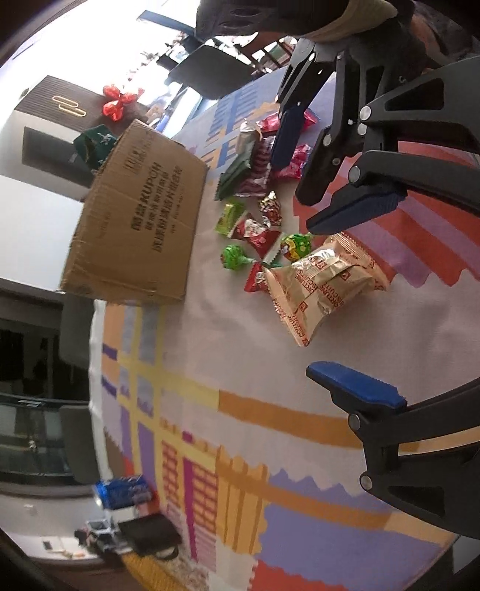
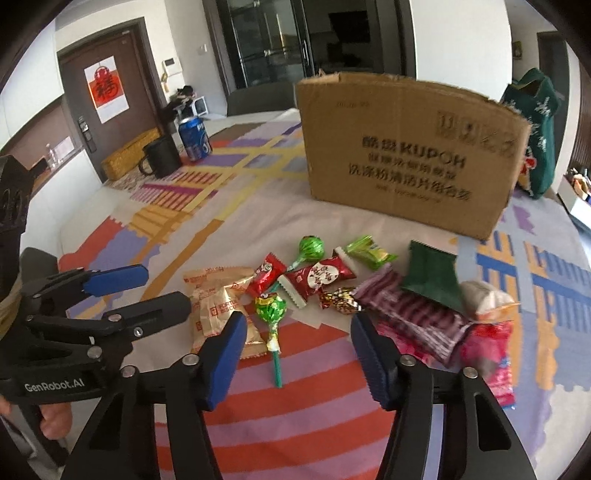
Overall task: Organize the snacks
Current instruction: 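Reach the left tool to the tan biscuit bag and close on it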
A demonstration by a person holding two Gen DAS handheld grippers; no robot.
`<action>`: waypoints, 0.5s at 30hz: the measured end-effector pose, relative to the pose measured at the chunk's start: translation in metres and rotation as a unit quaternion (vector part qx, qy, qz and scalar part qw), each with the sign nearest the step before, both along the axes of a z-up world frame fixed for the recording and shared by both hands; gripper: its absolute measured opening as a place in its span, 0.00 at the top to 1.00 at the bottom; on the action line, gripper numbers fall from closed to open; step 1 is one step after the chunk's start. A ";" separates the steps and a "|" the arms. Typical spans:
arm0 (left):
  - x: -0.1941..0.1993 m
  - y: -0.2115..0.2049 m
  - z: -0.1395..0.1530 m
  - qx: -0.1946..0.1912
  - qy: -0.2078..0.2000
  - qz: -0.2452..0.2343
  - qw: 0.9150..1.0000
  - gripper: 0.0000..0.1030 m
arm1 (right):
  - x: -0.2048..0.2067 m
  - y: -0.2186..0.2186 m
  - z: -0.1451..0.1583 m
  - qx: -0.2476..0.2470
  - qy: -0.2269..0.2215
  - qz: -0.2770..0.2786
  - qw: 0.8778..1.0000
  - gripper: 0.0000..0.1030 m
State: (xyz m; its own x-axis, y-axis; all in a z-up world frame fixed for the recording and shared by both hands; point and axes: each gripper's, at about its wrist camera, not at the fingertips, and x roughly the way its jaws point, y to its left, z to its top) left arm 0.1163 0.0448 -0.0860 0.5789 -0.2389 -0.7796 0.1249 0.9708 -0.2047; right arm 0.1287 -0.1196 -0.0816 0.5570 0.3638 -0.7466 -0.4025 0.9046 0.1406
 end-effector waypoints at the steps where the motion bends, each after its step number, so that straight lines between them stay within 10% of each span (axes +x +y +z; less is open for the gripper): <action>1: 0.003 0.001 -0.004 -0.005 0.006 -0.004 1.000 0.36 | 0.003 0.002 -0.002 0.002 0.004 0.003 1.000 0.46; 15: 0.028 0.012 -0.037 -0.090 0.060 -0.042 0.993 0.41 | 0.029 0.017 -0.028 0.018 0.057 0.022 0.998 0.60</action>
